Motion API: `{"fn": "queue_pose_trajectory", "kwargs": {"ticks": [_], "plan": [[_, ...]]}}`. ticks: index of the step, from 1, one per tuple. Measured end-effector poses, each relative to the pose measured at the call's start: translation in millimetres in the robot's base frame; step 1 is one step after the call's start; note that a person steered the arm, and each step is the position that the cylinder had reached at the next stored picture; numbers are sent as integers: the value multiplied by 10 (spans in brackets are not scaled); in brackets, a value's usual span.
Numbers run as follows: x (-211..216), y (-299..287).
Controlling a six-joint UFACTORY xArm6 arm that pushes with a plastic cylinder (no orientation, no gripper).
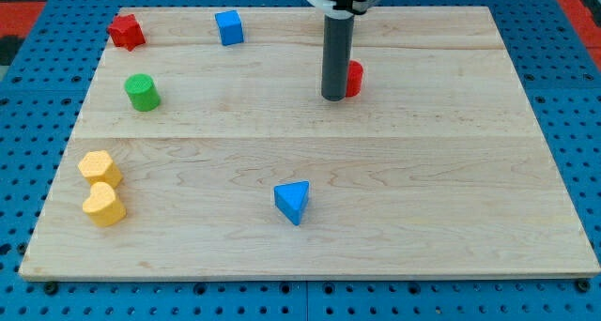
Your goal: Slightly push the red circle towards right center of the board
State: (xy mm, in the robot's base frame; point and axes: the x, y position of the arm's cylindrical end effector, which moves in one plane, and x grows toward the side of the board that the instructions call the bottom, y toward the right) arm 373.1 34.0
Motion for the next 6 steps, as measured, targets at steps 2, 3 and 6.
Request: {"fn": "queue_pose_trajectory", "kwargs": {"ticks": [2, 3, 6], "plan": [[-153, 97], [-140, 588], [-550, 536]]}}
